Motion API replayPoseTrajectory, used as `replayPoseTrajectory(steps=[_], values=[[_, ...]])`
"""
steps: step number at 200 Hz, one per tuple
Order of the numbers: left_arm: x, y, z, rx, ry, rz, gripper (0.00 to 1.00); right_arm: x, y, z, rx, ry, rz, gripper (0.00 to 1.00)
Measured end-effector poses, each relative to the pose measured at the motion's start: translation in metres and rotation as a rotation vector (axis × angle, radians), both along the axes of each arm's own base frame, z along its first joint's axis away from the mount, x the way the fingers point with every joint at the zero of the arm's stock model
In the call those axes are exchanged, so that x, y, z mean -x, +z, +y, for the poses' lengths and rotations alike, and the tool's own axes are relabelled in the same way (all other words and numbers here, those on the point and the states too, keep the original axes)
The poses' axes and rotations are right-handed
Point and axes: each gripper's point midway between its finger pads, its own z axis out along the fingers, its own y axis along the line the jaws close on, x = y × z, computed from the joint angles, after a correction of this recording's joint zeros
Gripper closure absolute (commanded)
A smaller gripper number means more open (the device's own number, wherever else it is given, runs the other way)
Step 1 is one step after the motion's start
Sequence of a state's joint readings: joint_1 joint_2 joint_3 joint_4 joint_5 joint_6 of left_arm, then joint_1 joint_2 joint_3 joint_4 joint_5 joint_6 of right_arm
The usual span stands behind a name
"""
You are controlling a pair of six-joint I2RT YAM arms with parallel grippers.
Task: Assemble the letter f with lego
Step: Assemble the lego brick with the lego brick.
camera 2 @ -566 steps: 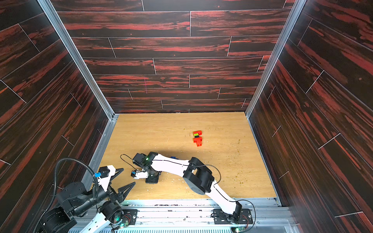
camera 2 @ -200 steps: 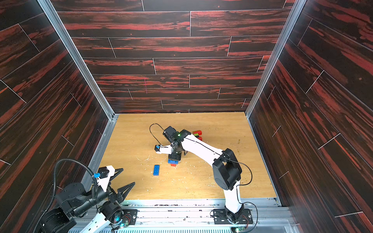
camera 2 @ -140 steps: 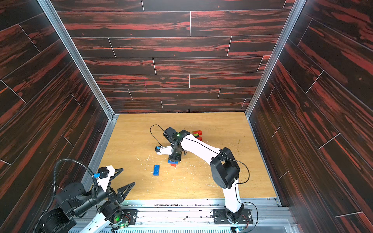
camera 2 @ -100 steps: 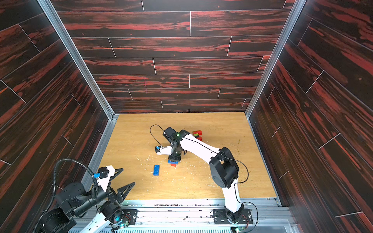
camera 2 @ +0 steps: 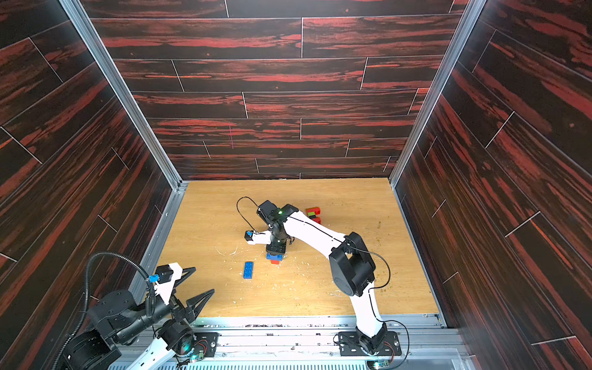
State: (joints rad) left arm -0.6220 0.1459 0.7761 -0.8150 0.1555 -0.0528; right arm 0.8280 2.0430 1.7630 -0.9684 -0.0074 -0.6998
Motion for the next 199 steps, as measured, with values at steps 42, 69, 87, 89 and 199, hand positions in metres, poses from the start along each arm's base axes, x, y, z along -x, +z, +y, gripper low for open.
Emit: replayPoseTrajectory(steps=[42,69,87,89,199], values=[[0.000,0.000,0.000,0.000,0.000,0.000,0.00,0.000,-0.002,-0.002,0.018,-0.002,0.009,0.64],[0.000,0.000,0.000,0.000,0.000,0.000,0.00,0.000,-0.002,-0.002,0.021,-0.003,0.009,0.64],[0.000,0.000,0.000,0.000,0.000,0.000,0.00,0.000,-0.002,-0.003,0.022,-0.003,0.010,0.64],[0.000,0.000,0.000,0.000,0.000,0.000,0.00,0.000,-0.002,-0.003,0.022,-0.003,0.010,0.64],[0.000,0.000,0.000,0.000,0.001,0.000,0.00,0.000,-0.014,-0.001,-0.024,-0.009,0.041,0.64]])
